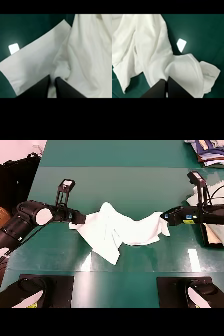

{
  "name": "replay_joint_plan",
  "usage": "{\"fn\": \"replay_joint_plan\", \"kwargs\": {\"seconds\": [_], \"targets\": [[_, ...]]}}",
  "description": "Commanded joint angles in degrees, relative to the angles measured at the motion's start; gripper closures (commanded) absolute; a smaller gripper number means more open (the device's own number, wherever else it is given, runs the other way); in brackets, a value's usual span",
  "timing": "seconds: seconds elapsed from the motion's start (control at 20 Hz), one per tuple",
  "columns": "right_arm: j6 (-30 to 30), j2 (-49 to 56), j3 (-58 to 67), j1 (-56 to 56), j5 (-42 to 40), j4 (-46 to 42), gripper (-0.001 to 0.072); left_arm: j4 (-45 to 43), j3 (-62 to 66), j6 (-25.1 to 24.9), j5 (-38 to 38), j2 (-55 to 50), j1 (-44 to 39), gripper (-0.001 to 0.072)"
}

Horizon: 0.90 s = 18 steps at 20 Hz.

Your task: Fold the shirts.

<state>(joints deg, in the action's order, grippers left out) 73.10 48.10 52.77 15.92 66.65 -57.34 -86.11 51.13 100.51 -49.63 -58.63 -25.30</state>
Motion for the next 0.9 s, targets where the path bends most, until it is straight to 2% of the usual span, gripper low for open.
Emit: {"fn": "replay_joint_plan", "kwargs": {"seconds": [0.0,0.2,0.35,0.45,0.55,0.7,0.8,0.85], "targets": [[0.0,0.0,0.0,0.0,-0.1,0.8,0.07,-0.3,0.0,5.9,1.3,0.0,0.0,-0.001],[0.0,0.0,0.0,0.0,-0.2,0.8,0.07,-0.8,1.9,5.3,-0.2,0.0,0.0,-0.0012],[0.0,0.0,0.0,0.0,-0.2,0.8,0.07,1.0,4.8,1.7,0.8,-0.1,0.0,-0.0011],[0.0,0.0,0.0,0.0,-0.2,0.8,0.07,1.7,4.9,0.0,-1.5,-2.5,0.2,-0.0011],[0.0,0.0,0.0,0.0,0.0,0.8,0.0701,8.9,4.9,-5.3,-3.2,-6.8,2.1,-0.0011],[0.0,0.0,0.0,0.0,1.2,0.9,0.07,23.3,4.9,-15.9,-6.3,-13.6,7.0,-0.0011],[0.0,0.0,0.0,0.0,1.4,0.9,0.07,28.2,4.9,-20.8,-7.4,-16.9,8.8,-0.001],[0.0,0.0,0.0,0.0,1.3,0.9,0.07,28.3,4.9,-21.1,-7.6,-18.0,9.0,-0.001]]}}
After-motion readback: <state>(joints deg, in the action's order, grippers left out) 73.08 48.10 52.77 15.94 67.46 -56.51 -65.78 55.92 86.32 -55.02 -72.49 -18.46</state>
